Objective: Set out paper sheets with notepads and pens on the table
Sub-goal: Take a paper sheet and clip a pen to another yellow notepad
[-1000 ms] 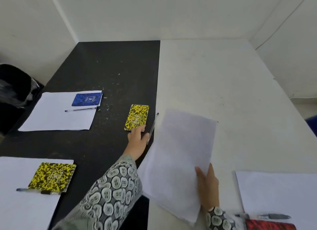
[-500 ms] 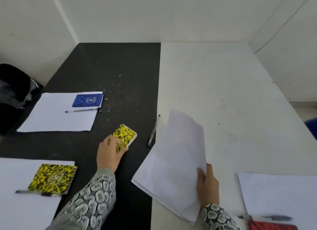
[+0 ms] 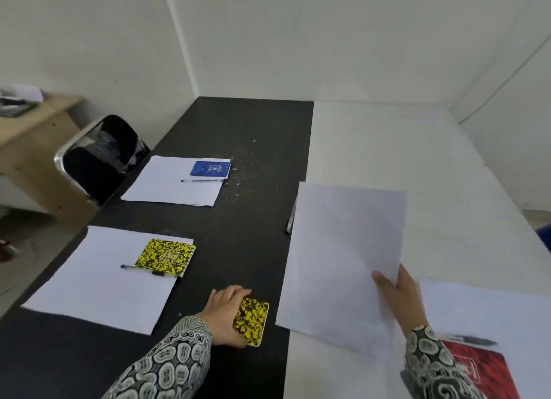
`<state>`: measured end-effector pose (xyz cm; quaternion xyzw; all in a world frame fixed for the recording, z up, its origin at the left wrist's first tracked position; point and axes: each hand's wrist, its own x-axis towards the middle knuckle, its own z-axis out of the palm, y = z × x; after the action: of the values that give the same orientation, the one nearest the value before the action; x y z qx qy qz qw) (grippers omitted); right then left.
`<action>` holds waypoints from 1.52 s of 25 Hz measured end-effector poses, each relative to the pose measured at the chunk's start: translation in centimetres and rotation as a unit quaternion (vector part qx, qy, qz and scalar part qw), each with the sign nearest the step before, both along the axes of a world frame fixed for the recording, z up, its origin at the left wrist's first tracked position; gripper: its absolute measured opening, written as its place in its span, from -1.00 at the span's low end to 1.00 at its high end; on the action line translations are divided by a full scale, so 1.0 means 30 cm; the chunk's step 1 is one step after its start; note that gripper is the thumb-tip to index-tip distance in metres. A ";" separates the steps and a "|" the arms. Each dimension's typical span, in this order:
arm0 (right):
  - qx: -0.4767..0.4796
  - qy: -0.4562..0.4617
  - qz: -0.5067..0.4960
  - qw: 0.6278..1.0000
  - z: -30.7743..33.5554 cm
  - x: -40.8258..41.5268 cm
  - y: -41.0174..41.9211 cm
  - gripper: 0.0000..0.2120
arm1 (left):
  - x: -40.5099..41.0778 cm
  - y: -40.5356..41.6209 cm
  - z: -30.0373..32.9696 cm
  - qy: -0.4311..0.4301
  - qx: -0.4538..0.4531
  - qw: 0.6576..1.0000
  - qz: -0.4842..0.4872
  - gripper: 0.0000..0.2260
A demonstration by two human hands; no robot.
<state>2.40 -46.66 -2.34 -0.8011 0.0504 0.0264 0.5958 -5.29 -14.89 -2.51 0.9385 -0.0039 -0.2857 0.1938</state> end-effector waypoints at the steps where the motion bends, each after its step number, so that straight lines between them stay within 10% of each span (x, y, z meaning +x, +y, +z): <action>1: 0.011 -0.030 0.002 0.999 0.035 -0.025 -0.010 -0.65 | 0.001 -0.032 0.047 -0.019 -0.079 0.995 0.055 -0.18; 5: 0.049 -0.079 0.001 0.996 0.105 -0.100 -0.029 -0.80 | 0.070 -0.205 0.227 -0.187 -0.406 0.866 0.223 -0.29; 8: 0.078 -0.063 -0.003 0.995 0.078 -0.166 -0.012 -0.79 | 0.081 -0.308 0.244 -0.224 -0.453 0.824 0.255 -0.57; 14: 0.096 0.006 -0.008 0.995 -0.003 -0.255 0.005 -0.76 | -0.016 -0.330 0.063 -0.173 -0.318 0.895 0.262 -0.64; 21: -0.113 0.036 0.019 0.993 0.027 -0.243 -0.098 -0.74 | -0.151 -0.163 -0.147 -0.111 0.075 0.975 0.177 -0.41; 31: -0.252 0.162 0.146 0.943 -0.004 -0.296 -0.114 -0.65 | -0.141 -0.008 -0.009 -0.251 -0.144 0.923 0.254 -0.78; 38: -0.259 0.154 0.086 0.950 0.056 -0.199 -0.100 -0.55 | -0.088 0.113 0.061 -0.115 -0.367 0.826 0.412 -0.90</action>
<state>-3.58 -49.64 -0.65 -0.9153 0.0775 0.1861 0.3486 -7.94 -11.51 -0.68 0.7388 0.2560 -0.0465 0.6217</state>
